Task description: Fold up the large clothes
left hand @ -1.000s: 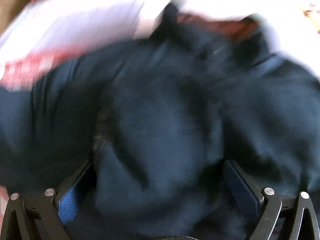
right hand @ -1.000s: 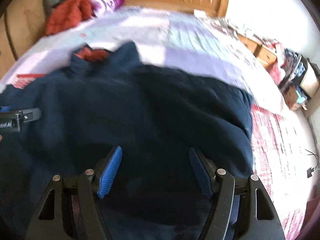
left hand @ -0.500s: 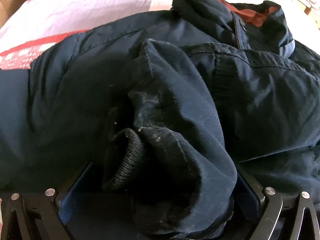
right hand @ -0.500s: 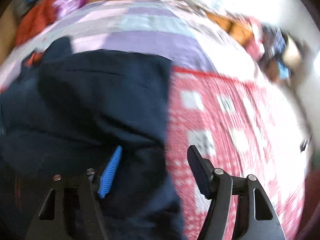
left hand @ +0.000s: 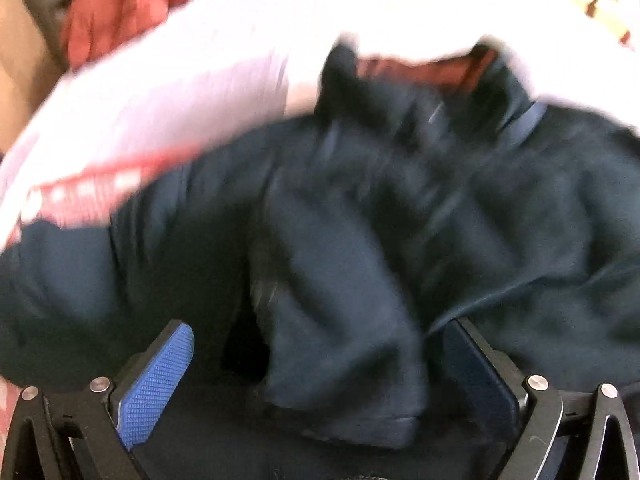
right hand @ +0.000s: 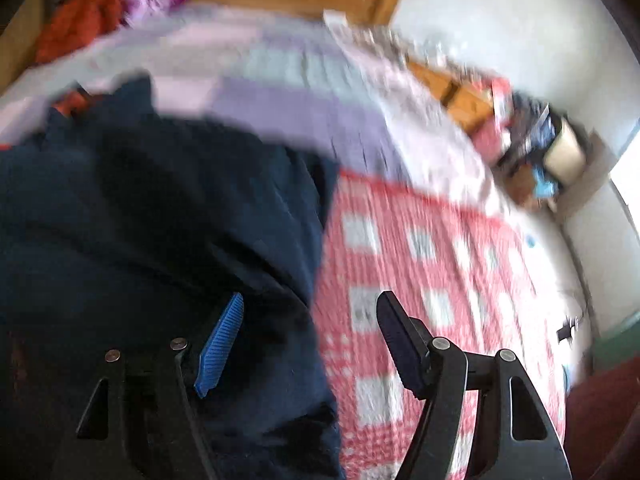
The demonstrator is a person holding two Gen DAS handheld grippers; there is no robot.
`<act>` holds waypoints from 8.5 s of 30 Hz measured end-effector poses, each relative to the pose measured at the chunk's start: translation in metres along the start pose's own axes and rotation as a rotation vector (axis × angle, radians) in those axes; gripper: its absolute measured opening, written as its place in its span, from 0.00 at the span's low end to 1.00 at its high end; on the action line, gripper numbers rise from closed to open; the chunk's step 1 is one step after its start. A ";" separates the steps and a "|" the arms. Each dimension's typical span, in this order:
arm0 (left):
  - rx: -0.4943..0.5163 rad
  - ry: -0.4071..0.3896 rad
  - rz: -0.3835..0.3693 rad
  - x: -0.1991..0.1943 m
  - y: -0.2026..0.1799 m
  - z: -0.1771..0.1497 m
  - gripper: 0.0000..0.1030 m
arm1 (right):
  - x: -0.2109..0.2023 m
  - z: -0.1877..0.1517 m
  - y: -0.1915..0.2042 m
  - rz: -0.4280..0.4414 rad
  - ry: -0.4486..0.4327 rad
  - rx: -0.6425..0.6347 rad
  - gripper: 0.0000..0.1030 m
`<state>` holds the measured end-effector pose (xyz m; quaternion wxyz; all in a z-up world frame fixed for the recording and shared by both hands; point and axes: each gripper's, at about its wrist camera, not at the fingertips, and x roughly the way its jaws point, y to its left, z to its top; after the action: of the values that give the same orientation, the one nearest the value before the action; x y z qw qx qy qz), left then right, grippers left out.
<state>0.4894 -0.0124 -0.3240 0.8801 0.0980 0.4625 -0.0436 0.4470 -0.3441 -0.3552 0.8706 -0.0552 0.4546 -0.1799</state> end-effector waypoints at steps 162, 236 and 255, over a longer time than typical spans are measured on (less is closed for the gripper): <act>0.499 0.223 -0.190 0.058 -0.334 0.081 1.00 | -0.008 -0.107 -0.005 0.160 -0.084 -0.110 0.04; -0.973 0.041 0.050 0.005 0.527 -0.177 1.00 | -0.016 -0.023 0.284 0.166 -0.096 -0.071 0.65; -1.205 0.073 -0.066 0.096 0.577 -0.133 0.93 | -0.008 -0.028 0.269 0.228 -0.086 -0.032 0.65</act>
<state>0.5336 0.5814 -0.3997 0.7625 -0.4307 0.4385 0.2020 0.4914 -0.0897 -0.4352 0.9031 -0.0246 0.4231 -0.0699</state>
